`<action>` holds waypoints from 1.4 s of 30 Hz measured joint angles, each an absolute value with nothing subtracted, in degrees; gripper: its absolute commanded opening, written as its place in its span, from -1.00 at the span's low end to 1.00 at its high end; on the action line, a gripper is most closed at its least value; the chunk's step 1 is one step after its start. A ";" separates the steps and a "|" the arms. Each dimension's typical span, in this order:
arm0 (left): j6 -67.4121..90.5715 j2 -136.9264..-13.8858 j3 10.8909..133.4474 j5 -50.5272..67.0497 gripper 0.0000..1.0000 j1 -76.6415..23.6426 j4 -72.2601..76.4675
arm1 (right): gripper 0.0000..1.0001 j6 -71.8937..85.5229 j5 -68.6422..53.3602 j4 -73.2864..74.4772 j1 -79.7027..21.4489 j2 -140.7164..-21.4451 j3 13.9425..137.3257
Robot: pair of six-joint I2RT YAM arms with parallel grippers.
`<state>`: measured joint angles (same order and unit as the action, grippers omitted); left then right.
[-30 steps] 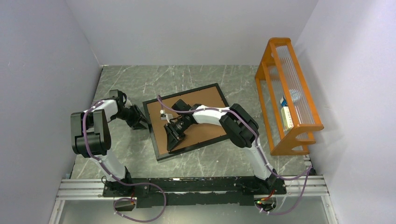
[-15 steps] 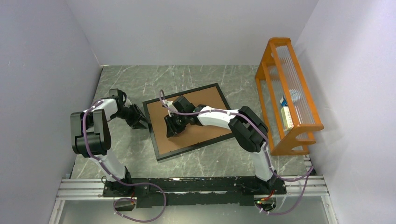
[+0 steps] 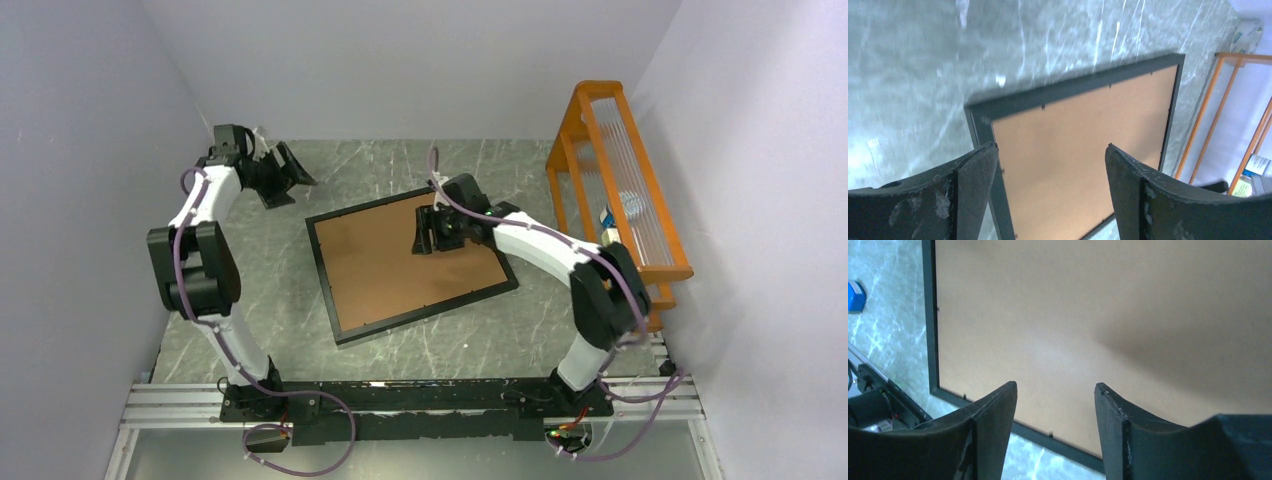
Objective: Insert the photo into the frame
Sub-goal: Adjust the photo frame at the center of the board.
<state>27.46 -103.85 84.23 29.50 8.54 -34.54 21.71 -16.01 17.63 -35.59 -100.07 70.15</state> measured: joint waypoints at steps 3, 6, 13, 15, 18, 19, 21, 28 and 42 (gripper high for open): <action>25.30 -110.93 92.14 30.15 0.74 8.40 -33.26 | 0.41 22.52 -12.95 22.92 -35.24 -91.85 65.95; 22.81 -118.93 99.20 31.31 0.75 8.03 -33.30 | 0.45 23.86 -10.83 26.59 -34.83 -87.81 63.22; 18.22 -133.03 109.08 37.39 0.74 6.02 -35.88 | 0.34 29.82 -6.39 36.07 -29.91 -81.54 53.04; 16.71 -135.17 110.41 39.03 0.75 5.28 -37.98 | 0.35 31.20 -6.22 37.41 -28.82 -81.34 50.50; 14.74 -135.44 110.54 40.60 0.75 3.92 -39.81 | 0.41 33.01 -6.46 37.45 -27.62 -81.19 46.61; 14.15 -135.24 110.19 40.53 0.74 3.29 -39.90 | 0.42 33.50 -6.57 37.19 -27.07 -81.12 45.58; 13.69 -134.96 109.14 41.08 0.72 2.24 -40.07 | 0.44 34.26 -7.25 36.56 -26.04 -81.41 44.62; 12.75 -131.28 101.45 43.35 0.60 1.28 -36.03 | 0.45 33.52 -12.14 35.22 -18.96 -89.32 48.12; 13.17 -110.67 71.20 35.51 0.24 -0.03 -33.41 | 0.24 30.83 -3.01 33.65 -11.94 -109.54 74.13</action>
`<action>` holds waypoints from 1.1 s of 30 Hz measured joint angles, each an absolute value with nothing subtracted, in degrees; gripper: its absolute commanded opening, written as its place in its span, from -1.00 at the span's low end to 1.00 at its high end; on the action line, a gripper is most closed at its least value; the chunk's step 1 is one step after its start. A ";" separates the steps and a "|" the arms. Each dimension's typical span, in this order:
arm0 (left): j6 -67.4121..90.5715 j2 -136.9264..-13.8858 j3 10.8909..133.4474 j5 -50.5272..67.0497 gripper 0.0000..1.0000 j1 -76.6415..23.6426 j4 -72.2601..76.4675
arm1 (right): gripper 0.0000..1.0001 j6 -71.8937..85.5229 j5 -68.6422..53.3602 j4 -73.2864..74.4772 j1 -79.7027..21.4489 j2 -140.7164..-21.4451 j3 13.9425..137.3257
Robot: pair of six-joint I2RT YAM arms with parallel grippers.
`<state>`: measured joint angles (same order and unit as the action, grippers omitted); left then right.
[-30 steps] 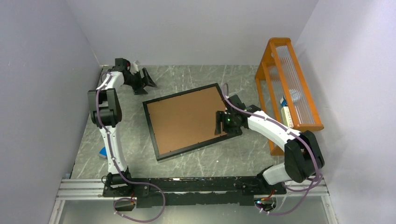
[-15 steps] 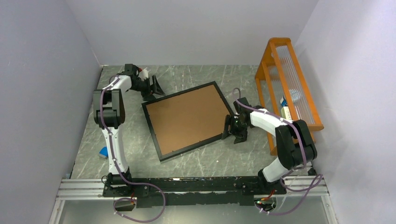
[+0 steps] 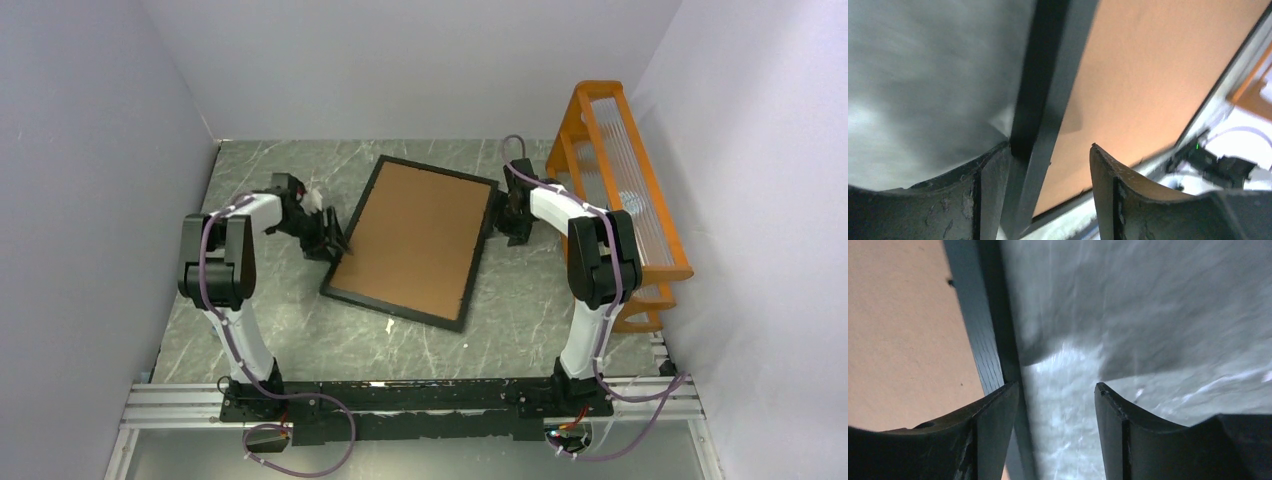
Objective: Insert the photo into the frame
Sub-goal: Adjust the photo frame at the center of the board, then turn over the photo frame at the center of the board.
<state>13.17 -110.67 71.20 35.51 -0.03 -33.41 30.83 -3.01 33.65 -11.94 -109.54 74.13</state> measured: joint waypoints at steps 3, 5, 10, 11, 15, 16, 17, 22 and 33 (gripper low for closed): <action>13.15 -107.87 67.05 36.64 0.23 -5.13 -36.64 | 0.25 31.83 2.72 32.97 -11.94 -110.80 77.87; 13.26 -105.86 64.03 38.48 0.23 -8.62 -38.52 | 0.27 32.95 4.82 32.86 -12.29 -110.67 79.13; 14.02 -100.33 58.83 41.63 0.35 -11.68 -42.26 | 0.31 34.68 9.43 33.91 -15.16 -109.73 79.79; 14.35 -99.33 58.72 41.36 0.39 -11.40 -42.59 | 0.31 34.79 10.33 34.76 -16.10 -109.45 79.96; 16.45 -93.69 58.78 38.00 0.52 -10.68 -42.74 | 0.30 35.11 12.12 38.09 -19.90 -108.71 82.94; 17.34 -91.90 58.83 36.38 0.52 -10.70 -42.70 | 0.29 35.24 12.53 39.03 -21.30 -108.62 84.31; 18.15 -90.00 58.85 34.61 0.53 -10.70 -42.65 | 0.29 35.46 12.75 39.59 -22.68 -108.62 85.47; 24.36 -81.23 58.85 23.24 0.35 -10.44 -42.65 | 0.22 37.08 13.02 42.22 -33.69 -109.19 92.42; 35.48 -71.88 52.29 13.45 0.04 0.34 -43.20 | 0.23 39.20 15.18 48.14 -50.54 -129.47 116.73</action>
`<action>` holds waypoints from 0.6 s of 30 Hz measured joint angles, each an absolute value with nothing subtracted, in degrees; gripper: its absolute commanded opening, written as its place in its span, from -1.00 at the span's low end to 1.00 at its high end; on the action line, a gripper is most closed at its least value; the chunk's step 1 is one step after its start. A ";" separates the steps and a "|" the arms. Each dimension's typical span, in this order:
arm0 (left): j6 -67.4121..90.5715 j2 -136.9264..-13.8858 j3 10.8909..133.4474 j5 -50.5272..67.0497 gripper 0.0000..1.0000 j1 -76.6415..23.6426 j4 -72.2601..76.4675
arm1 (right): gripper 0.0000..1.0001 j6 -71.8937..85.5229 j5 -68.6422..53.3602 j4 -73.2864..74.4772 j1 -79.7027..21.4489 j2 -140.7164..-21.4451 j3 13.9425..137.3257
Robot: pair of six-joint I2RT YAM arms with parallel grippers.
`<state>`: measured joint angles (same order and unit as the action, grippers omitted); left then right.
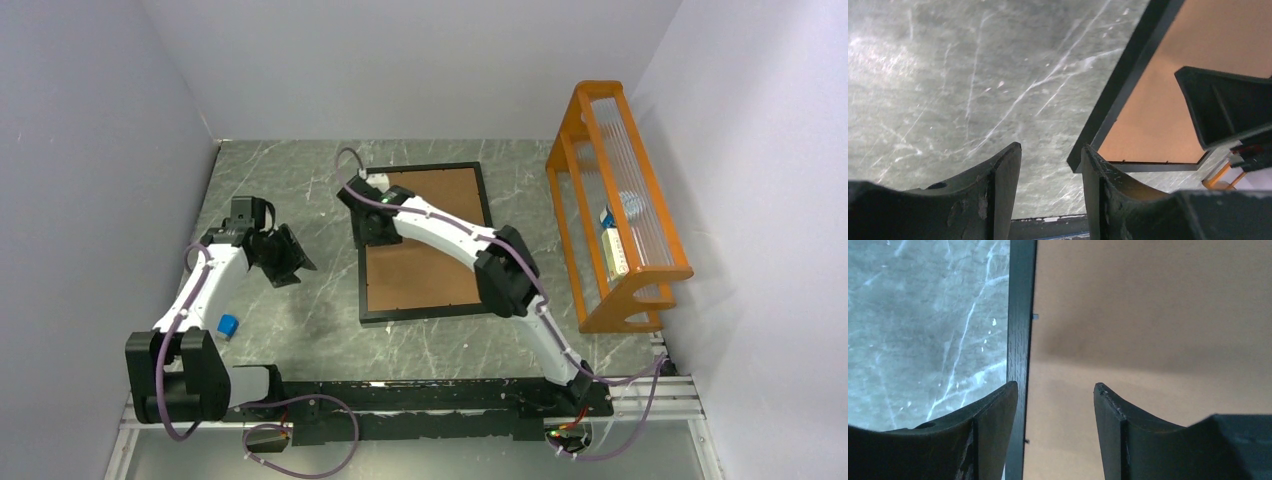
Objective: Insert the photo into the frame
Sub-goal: Turn over the photo frame at the center of the board.
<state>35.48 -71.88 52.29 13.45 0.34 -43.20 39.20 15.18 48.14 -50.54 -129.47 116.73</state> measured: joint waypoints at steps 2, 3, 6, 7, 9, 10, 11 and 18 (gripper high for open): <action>35.73 -71.88 51.27 13.74 0.01 1.72 -44.12 | 0.19 39.00 16.05 49.34 -51.72 -132.97 120.14; 35.77 -71.83 50.87 13.93 -0.02 2.28 -44.45 | 0.17 38.79 16.49 49.95 -52.27 -134.39 121.47; 35.83 -71.70 50.17 14.66 -0.06 3.16 -45.08 | 0.16 38.00 17.65 51.96 -53.71 -137.53 124.55; 35.83 -71.42 49.76 15.07 -0.07 3.42 -45.21 | 0.16 37.76 17.87 52.71 -54.11 -138.41 125.71; 35.86 -70.78 48.97 15.64 -0.09 3.81 -45.41 | 0.18 37.28 18.22 53.52 -55.00 -139.76 127.35; 35.88 -70.39 48.56 16.01 -0.09 3.99 -45.54 | 0.19 36.97 18.59 53.82 -55.33 -140.35 127.92; 35.86 -69.80 47.94 16.67 -0.09 4.12 -45.58 | 0.20 36.82 18.81 54.00 -55.81 -140.66 128.11; 36.25 -68.05 45.89 18.46 -0.09 4.34 -45.87 | -0.05 35.55 21.71 57.21 -57.93 -142.61 130.34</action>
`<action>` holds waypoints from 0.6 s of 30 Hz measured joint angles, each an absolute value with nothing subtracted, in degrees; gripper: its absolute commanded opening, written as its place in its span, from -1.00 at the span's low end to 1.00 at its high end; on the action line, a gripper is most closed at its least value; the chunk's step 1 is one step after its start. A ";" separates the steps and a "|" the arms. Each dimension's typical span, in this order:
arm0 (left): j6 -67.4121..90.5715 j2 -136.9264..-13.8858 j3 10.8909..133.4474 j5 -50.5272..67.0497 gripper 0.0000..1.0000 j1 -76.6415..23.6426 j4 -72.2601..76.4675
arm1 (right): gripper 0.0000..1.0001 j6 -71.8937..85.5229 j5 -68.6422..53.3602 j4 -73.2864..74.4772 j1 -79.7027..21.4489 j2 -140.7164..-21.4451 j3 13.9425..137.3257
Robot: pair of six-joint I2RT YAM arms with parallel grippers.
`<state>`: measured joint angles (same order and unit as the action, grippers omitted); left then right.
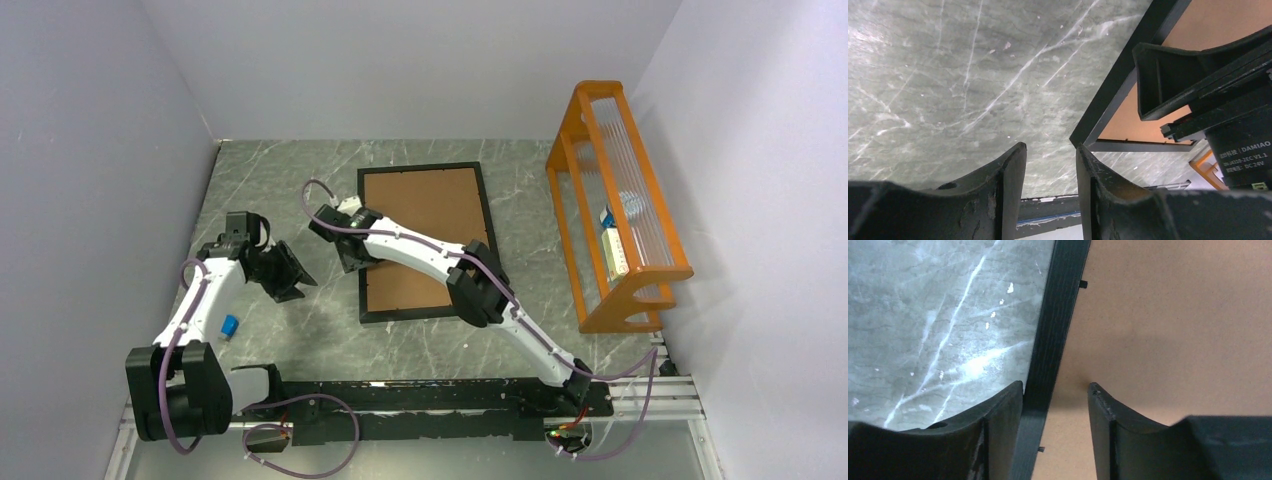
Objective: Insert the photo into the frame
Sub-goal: Turn over the photo frame at the center of the board.
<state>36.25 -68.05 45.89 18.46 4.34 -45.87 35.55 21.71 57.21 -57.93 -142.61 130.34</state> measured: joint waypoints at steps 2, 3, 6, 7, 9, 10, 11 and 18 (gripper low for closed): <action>36.71 -67.94 45.58 19.42 -0.10 4.34 -45.80 | -0.18 35.88 22.57 57.67 -58.28 -142.98 130.91; 36.91 -67.85 45.41 19.94 -0.11 4.34 -45.71 | -0.25 36.36 22.85 58.11 -58.48 -143.04 131.02; 37.30 -67.37 44.31 21.78 -0.13 4.34 -45.23 | -0.43 37.74 24.05 59.40 -58.98 -143.00 130.72; 37.39 -67.18 43.83 22.37 -0.13 4.34 -45.15 | -0.50 38.22 24.49 59.57 -59.09 -142.65 130.10; 37.76 -66.83 42.87 23.40 -0.13 4.34 -44.84 | -0.58 39.16 24.95 59.31 -59.24 -141.32 127.70; 37.98 -66.59 42.28 24.14 -0.13 4.34 -44.62 | -0.61 39.83 25.02 59.20 -59.24 -139.74 125.10; 38.19 -66.50 41.78 24.69 -0.13 4.34 -44.40 | -0.63 40.14 24.97 59.27 -59.16 -138.63 123.20; 39.20 -66.43 39.48 29.04 0.01 4.34 -42.30 | -0.68 40.45 21.06 58.52 -58.74 -127.33 105.01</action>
